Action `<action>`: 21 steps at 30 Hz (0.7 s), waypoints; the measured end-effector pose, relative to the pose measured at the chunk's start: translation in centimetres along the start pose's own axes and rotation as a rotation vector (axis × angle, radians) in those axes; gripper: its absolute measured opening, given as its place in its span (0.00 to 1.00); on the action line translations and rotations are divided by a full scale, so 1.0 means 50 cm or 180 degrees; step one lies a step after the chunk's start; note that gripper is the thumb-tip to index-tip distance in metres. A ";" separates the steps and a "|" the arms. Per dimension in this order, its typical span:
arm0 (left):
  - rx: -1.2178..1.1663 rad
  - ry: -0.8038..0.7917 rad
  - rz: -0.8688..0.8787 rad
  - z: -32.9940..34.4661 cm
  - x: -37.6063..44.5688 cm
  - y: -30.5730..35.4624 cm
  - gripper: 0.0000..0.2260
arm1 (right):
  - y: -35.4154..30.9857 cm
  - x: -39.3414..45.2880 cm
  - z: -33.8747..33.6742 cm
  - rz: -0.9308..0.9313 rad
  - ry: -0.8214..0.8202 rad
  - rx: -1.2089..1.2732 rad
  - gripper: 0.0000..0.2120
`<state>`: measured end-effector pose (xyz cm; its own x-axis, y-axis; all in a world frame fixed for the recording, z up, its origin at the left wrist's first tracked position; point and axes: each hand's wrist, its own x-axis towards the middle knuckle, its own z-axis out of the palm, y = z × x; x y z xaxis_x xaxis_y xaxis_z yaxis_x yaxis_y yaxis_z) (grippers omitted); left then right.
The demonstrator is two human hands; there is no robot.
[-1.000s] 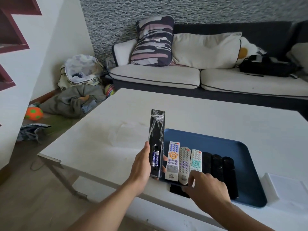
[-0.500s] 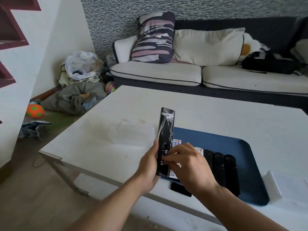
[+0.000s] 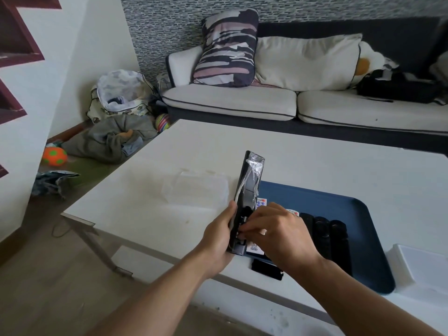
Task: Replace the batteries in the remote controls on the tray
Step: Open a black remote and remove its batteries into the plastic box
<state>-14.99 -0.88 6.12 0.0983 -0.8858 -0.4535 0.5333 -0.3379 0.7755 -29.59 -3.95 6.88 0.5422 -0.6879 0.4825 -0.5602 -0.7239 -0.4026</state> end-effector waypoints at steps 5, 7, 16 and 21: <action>0.0016 -0.0012 -0.0023 0.000 0.000 0.000 0.22 | -0.004 0.001 -0.005 -0.0320 0.0048 -0.0205 0.03; -0.0052 0.0010 -0.0053 0.002 -0.002 0.002 0.24 | -0.004 0.000 0.000 -0.0475 0.0068 -0.0339 0.02; -0.0444 0.0184 -0.0117 0.009 -0.006 0.012 0.24 | -0.013 -0.008 0.023 -0.0938 0.0468 -0.0987 0.06; -0.0454 0.0225 -0.0160 0.007 -0.010 0.018 0.24 | -0.015 -0.005 0.020 -0.0975 0.0384 -0.0882 0.06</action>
<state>-14.84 -0.85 7.18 0.1247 -0.8427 -0.5238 0.6524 -0.3281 0.6831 -28.68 -3.26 6.29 0.6417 -0.4204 0.6415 -0.5407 -0.8412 -0.0103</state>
